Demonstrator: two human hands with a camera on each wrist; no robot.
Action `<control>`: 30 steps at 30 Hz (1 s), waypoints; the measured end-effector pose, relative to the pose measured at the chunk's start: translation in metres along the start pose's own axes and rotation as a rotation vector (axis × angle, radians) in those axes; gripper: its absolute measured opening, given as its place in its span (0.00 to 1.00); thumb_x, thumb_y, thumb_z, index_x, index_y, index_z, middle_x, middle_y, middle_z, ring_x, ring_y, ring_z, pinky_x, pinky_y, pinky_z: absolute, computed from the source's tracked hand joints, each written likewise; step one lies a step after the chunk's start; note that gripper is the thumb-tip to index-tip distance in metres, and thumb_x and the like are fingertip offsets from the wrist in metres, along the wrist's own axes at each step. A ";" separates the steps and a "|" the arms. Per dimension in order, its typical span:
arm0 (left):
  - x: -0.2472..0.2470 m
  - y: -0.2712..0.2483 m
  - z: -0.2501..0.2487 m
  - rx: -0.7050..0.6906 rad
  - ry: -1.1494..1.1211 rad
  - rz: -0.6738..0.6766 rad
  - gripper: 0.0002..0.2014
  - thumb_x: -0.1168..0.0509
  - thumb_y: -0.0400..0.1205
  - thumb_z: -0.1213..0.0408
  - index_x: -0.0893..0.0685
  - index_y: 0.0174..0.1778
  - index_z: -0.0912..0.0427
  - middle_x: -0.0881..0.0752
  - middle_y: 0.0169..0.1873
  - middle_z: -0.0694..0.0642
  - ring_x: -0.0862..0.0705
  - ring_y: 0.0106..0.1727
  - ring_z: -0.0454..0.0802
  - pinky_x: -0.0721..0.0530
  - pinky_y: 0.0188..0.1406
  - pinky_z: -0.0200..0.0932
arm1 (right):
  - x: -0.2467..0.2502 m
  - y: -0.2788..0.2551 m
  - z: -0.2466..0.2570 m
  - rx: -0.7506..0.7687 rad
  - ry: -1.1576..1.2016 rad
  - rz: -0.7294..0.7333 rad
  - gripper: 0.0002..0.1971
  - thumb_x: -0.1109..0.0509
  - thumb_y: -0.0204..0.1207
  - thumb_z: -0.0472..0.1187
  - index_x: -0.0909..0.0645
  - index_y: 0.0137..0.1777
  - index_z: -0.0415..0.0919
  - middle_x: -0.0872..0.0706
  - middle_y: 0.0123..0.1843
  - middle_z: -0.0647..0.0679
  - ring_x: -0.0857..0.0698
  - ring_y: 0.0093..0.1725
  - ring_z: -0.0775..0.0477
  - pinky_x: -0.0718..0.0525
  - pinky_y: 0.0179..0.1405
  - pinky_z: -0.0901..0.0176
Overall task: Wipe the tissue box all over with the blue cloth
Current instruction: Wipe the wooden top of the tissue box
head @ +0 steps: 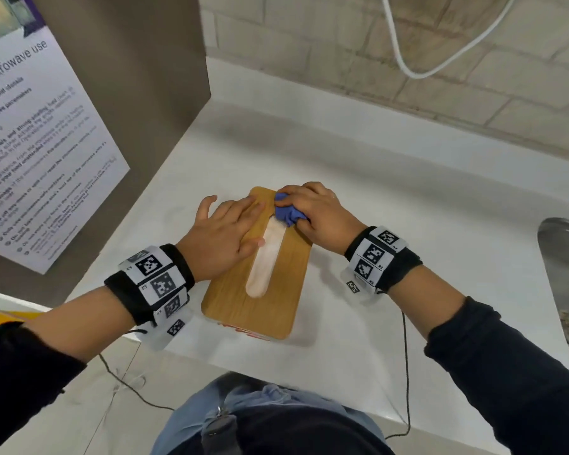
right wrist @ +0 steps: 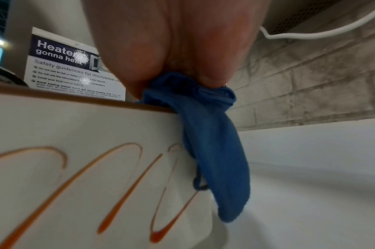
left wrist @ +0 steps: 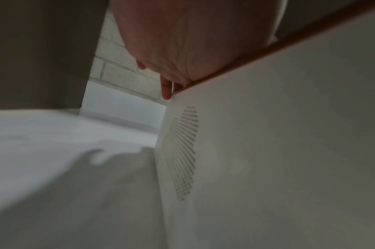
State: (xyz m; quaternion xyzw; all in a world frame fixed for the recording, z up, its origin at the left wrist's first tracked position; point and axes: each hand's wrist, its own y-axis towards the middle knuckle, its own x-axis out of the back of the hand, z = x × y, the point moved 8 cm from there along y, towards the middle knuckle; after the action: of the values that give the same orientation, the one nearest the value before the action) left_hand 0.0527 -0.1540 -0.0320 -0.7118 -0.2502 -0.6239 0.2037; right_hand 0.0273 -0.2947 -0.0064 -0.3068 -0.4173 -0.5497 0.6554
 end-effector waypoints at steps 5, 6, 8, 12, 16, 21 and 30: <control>0.000 0.000 -0.002 0.019 0.007 0.018 0.35 0.62 0.78 0.42 0.43 0.79 0.55 0.36 0.79 0.58 0.32 0.74 0.56 0.51 0.75 0.62 | 0.000 -0.033 0.003 -0.021 0.035 -0.025 0.25 0.49 0.69 0.46 0.18 0.60 0.40 0.18 0.66 0.43 0.25 0.61 0.34 0.30 0.63 0.46; 0.001 0.001 -0.002 0.023 0.004 0.020 0.35 0.63 0.77 0.41 0.43 0.79 0.55 0.37 0.79 0.58 0.33 0.75 0.56 0.52 0.75 0.62 | 0.000 -0.041 0.006 -0.014 0.043 -0.044 0.24 0.48 0.70 0.45 0.18 0.59 0.40 0.18 0.65 0.42 0.24 0.60 0.34 0.27 0.62 0.43; 0.001 0.001 -0.002 0.024 -0.001 0.026 0.35 0.64 0.77 0.41 0.44 0.79 0.55 0.38 0.79 0.58 0.35 0.76 0.56 0.53 0.75 0.61 | -0.005 -0.057 0.012 0.003 0.063 -0.072 0.22 0.47 0.71 0.42 0.18 0.58 0.39 0.17 0.64 0.41 0.24 0.60 0.36 0.24 0.60 0.40; 0.002 0.002 -0.004 0.013 0.007 0.032 0.36 0.66 0.76 0.41 0.46 0.79 0.55 0.40 0.80 0.58 0.37 0.77 0.56 0.57 0.75 0.58 | -0.017 -0.086 0.031 0.044 0.126 -0.085 0.19 0.45 0.69 0.37 0.19 0.57 0.41 0.17 0.64 0.41 0.27 0.59 0.45 0.25 0.61 0.46; 0.002 0.001 -0.005 0.008 -0.004 0.060 0.37 0.67 0.75 0.40 0.48 0.80 0.54 0.44 0.81 0.58 0.41 0.78 0.55 0.58 0.75 0.56 | -0.015 -0.106 0.040 -0.015 0.337 0.000 0.22 0.48 0.66 0.35 0.16 0.53 0.36 0.16 0.62 0.42 0.26 0.58 0.53 0.33 0.63 0.71; 0.003 0.006 -0.010 -0.062 -0.028 0.087 0.38 0.67 0.75 0.40 0.47 0.79 0.57 0.42 0.80 0.61 0.41 0.78 0.57 0.56 0.75 0.53 | 0.026 -0.088 0.022 -0.221 0.576 -0.218 0.20 0.47 0.65 0.28 0.17 0.51 0.30 0.17 0.54 0.49 0.21 0.56 0.52 0.29 0.61 0.78; -0.005 0.045 -0.028 -0.177 0.034 0.176 0.35 0.64 0.78 0.41 0.50 0.80 0.55 0.47 0.82 0.60 0.44 0.80 0.56 0.58 0.78 0.53 | 0.010 -0.099 -0.002 -0.317 0.385 -0.239 0.19 0.47 0.68 0.35 0.16 0.51 0.38 0.16 0.54 0.47 0.19 0.54 0.42 0.17 0.45 0.58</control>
State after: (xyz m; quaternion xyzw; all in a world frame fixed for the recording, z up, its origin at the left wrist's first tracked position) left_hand 0.0576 -0.2070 -0.0322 -0.7354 -0.1273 -0.6353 0.1984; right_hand -0.0686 -0.3215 -0.0041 -0.2439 -0.2270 -0.7298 0.5970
